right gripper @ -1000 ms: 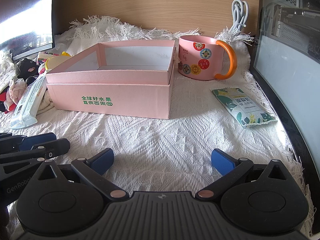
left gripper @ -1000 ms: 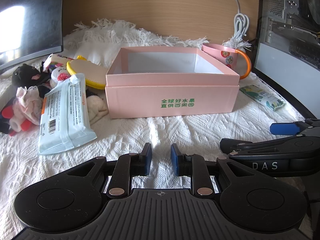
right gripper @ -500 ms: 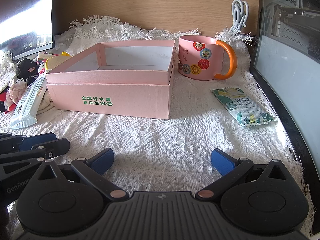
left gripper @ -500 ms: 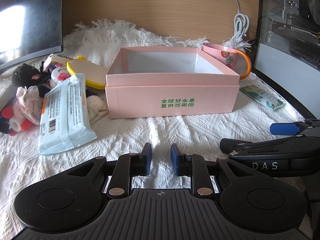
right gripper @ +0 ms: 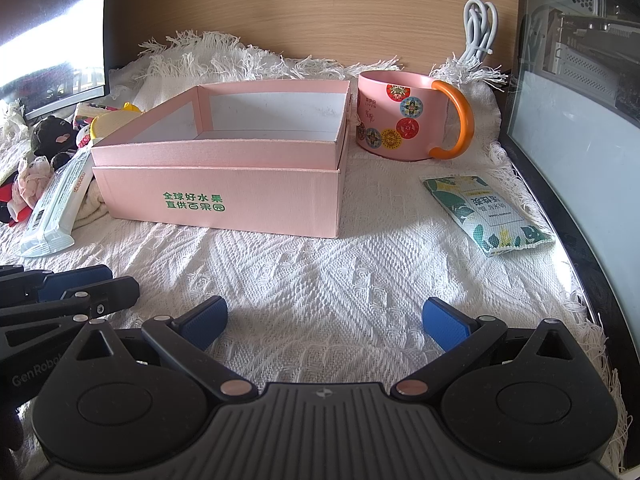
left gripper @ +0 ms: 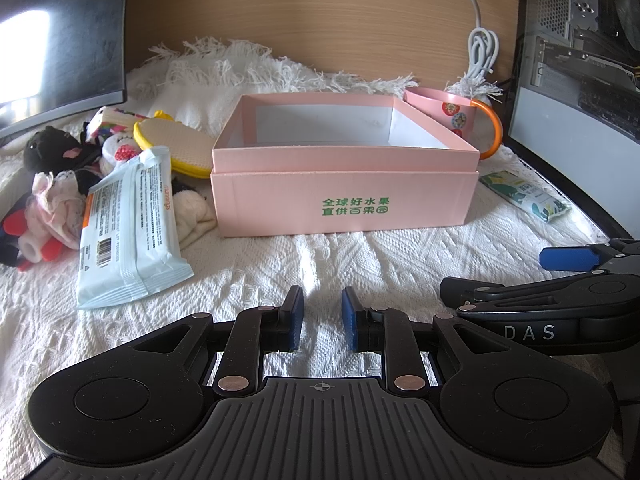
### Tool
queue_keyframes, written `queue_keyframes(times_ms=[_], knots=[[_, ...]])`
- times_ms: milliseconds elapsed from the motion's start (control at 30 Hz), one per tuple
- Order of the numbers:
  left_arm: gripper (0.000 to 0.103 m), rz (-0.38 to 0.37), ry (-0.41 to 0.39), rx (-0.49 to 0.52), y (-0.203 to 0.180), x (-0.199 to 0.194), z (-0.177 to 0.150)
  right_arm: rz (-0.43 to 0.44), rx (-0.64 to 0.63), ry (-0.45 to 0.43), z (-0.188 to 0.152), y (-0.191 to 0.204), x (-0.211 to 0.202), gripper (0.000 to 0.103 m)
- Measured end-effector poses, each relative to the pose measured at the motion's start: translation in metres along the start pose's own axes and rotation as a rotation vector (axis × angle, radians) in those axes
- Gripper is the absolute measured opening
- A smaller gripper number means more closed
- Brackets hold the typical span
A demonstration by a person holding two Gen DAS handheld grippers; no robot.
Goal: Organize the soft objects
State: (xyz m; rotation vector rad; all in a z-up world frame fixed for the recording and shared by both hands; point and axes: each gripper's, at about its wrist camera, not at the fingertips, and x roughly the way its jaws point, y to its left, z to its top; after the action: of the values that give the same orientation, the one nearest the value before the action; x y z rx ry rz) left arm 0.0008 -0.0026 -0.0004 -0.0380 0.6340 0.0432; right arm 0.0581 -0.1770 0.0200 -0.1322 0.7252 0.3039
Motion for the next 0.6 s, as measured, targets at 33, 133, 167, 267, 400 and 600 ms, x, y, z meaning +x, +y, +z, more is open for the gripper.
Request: queue_keyframes(times_ms=[33, 133, 167, 267, 400, 600], knots=[[0.024, 0.0, 0.0, 0.0, -0.0002, 0.0, 0.0001, 0.0, 0.0, 0.0, 0.0, -0.0001, 0.0, 0.103], [0.024, 0.0, 0.0, 0.0, -0.0002, 0.0001, 0.0001, 0.0, 0.0, 0.0, 0.0, -0.0001, 0.0001, 0.103], [0.024, 0.0, 0.0, 0.0, -0.0001, 0.0001, 0.0001, 0.0, 0.0, 0.0, 0.0, -0.0001, 0.0001, 0.103], [0.024, 0.001, 0.0, 0.001, -0.0004, 0.0, 0.0001, 0.0, 0.0, 0.0, -0.0001, -0.0001, 0.0001, 0.103], [0.024, 0.0, 0.0, -0.001, 0.0001, 0.0, 0.0001, 0.0, 0.0, 0.0, -0.0001, -0.0001, 0.0002, 0.103], [0.024, -0.001, 0.0, 0.0, 0.0007, 0.0002, 0.0, 0.0, 0.0, 0.0, -0.0003, 0.0001, 0.0002, 0.103]])
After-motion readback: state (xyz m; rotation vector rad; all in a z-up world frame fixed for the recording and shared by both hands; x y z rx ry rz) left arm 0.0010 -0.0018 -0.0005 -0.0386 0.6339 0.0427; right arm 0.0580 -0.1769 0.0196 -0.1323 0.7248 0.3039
